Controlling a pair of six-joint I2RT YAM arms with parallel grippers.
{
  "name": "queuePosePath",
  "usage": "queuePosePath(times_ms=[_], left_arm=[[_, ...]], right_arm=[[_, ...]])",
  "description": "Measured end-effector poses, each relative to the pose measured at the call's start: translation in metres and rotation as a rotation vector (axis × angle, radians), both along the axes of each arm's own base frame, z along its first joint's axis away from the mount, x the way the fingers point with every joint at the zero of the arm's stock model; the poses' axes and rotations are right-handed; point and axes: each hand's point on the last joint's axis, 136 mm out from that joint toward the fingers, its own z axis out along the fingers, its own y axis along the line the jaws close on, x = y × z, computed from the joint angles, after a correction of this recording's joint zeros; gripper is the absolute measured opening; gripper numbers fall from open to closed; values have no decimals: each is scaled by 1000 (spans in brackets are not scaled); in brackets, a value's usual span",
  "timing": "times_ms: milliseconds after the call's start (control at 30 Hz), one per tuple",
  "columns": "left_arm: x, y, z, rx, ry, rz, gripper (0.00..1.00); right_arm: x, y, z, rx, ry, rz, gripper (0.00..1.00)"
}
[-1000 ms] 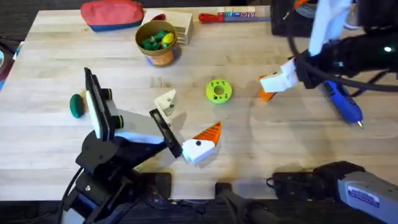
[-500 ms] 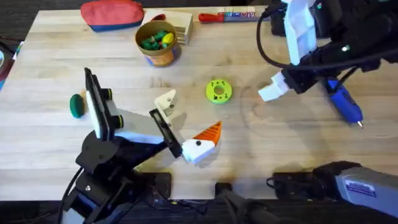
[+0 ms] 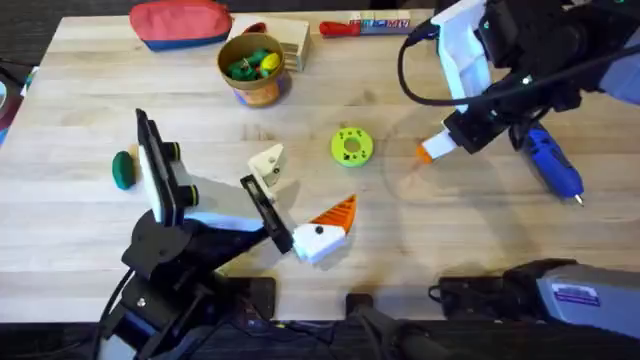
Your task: Pick up the gripper from the table and insert it into the empty holder that is missing its gripper. Then pick up a screw, insert it into the mounting hole, and use the screwdriver to tighten it. Finally, clean up the table by picking up the vegetable and placing it into the bucket.
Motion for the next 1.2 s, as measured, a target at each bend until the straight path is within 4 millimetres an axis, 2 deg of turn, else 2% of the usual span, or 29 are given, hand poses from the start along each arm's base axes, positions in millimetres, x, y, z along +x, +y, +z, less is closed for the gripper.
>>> queuePosePath(times_ms=[167,333,433,533,633,767,833,900,967,1000,1100,1200], left_arm=[[0,0,0,0,0,0,988],[0,0,0,-1,2,0,987],[0,0,0,-1,2,0,987],[0,0,0,-1,2,0,988],[0,0,0,-2,2,0,988],[0,0,0,-2,2,0,988],[0,0,0,-1,2,0,987],[0,0,0,-1,2,0,987],[0,0,0,-1,2,0,988],[0,0,0,-1,2,0,988],[0,0,0,-2,2,0,988],[0,0,0,-2,2,0,988]], right_arm=[[0,-1,0,-7,1,0,33],[-2,-2,1,-9,8,0,3],[-1,-2,13,-6,-8,0,3],[10,1,46,19,-117,-1,3],[27,5,99,70,-327,-7,3],[32,9,165,214,-569,-48,3],[32,17,186,331,-625,-55,3],[32,31,198,459,-632,-45,3],[27,48,193,573,-570,-30,3],[14,73,166,730,-378,-32,3],[-2,93,138,868,-160,-48,3],[-14,107,123,972,31,-92,3]])
